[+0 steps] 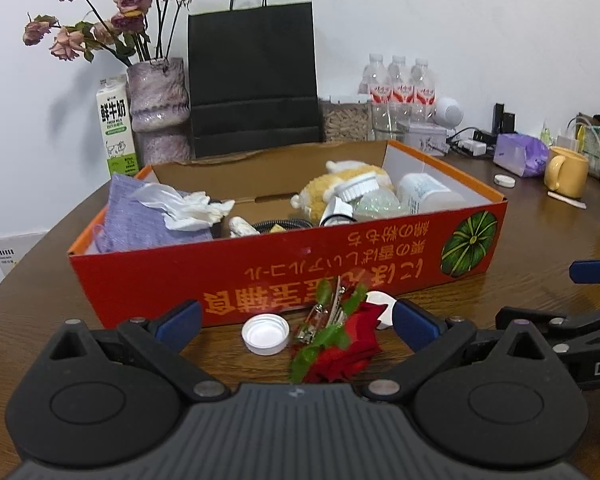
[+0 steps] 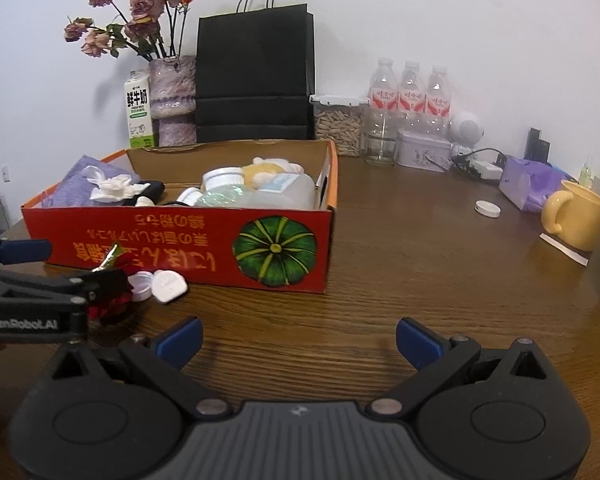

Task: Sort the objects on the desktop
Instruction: 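Move the left tool down onto the red flower and close it, then lift the red flower with the left tool while the right tool grasps a white cap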

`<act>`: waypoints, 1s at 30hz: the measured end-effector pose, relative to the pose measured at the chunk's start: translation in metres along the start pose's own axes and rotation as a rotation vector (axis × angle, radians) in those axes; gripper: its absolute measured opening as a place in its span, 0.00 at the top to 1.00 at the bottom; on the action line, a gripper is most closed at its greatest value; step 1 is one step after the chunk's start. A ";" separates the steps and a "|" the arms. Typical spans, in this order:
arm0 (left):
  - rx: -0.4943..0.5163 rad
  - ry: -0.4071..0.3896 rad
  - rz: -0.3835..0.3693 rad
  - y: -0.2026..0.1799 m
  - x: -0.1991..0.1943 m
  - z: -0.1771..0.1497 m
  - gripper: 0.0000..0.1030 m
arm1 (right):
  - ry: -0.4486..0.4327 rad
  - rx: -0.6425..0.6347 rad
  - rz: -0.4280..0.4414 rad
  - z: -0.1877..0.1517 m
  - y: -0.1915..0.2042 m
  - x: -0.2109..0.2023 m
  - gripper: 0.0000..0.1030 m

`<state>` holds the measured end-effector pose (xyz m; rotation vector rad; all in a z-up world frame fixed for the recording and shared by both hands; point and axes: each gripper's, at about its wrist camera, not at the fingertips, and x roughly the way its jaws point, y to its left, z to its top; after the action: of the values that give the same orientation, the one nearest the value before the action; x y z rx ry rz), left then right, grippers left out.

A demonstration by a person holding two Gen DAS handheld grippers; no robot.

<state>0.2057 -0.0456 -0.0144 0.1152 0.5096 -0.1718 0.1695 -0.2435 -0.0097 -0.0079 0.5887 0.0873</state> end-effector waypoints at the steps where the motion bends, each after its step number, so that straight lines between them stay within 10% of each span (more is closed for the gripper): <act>1: -0.001 0.002 0.005 -0.001 0.002 0.000 0.00 | 0.003 0.001 0.003 0.000 -0.001 0.001 0.00; 10: -0.023 0.026 0.000 0.001 0.007 0.000 0.10 | 0.045 0.016 0.033 -0.002 -0.003 0.013 0.00; 19: -0.035 0.045 -0.033 0.000 0.008 -0.001 0.60 | 0.094 0.032 0.020 -0.004 -0.004 0.021 0.00; 30: -0.050 0.010 -0.057 0.011 -0.003 0.001 0.65 | 0.065 -0.015 -0.014 -0.002 0.009 0.017 0.00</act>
<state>0.2058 -0.0350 -0.0116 0.0529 0.5273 -0.2144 0.1817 -0.2334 -0.0207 -0.0298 0.6526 0.0783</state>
